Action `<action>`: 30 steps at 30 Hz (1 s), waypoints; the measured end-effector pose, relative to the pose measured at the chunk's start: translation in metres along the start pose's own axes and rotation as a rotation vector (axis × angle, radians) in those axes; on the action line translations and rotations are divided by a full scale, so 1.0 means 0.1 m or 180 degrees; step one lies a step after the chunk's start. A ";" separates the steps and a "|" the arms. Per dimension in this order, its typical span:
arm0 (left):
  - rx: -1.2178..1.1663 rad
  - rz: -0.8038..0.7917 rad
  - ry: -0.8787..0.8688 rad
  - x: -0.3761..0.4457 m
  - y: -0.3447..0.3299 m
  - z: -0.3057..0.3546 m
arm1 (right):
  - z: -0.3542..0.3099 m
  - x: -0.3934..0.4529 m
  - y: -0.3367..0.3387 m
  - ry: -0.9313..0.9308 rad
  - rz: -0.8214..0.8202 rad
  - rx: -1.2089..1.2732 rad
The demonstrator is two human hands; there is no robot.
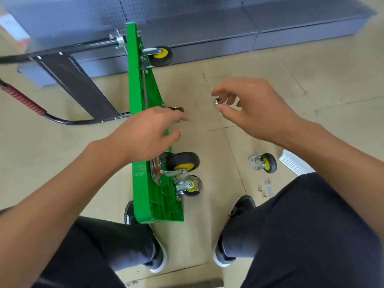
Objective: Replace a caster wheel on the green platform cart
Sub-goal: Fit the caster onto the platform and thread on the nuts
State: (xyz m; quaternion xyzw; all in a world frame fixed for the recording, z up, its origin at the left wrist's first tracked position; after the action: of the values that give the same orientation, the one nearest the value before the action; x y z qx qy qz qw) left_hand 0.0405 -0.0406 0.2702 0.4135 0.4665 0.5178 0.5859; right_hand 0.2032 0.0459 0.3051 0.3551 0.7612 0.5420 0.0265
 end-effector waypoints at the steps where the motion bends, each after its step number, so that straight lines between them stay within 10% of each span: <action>1: 0.0031 0.0031 0.0001 -0.05 0.00 -0.06 | -0.09 0.03 -0.08 0.0030 -0.0010 0.0076; 16: 0.0067 0.0045 -0.0362 -0.31 -0.25 -0.57 | -0.63 -0.24 -1.44 -0.0589 -0.0871 0.1396; 30: 0.0099 -0.0221 -0.0453 -0.39 -0.41 -0.58 | -0.72 -0.55 -1.85 -0.1164 -0.0427 0.2510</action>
State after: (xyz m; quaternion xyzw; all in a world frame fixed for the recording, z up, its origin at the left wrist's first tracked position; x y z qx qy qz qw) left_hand -0.0076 -0.0848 0.2223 0.4419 0.4457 0.4591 0.6287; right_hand 0.1184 -0.0733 0.1593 0.3779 0.9140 0.1354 0.0584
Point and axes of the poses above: each hand's wrist, its own x-axis towards the middle knuckle, its own y-axis out of the back of the hand, z = x × y, the point moved 8 cm from there along x, towards the middle knuckle, and after that the axes turned 5 degrees about y, right-handed, at the moved point
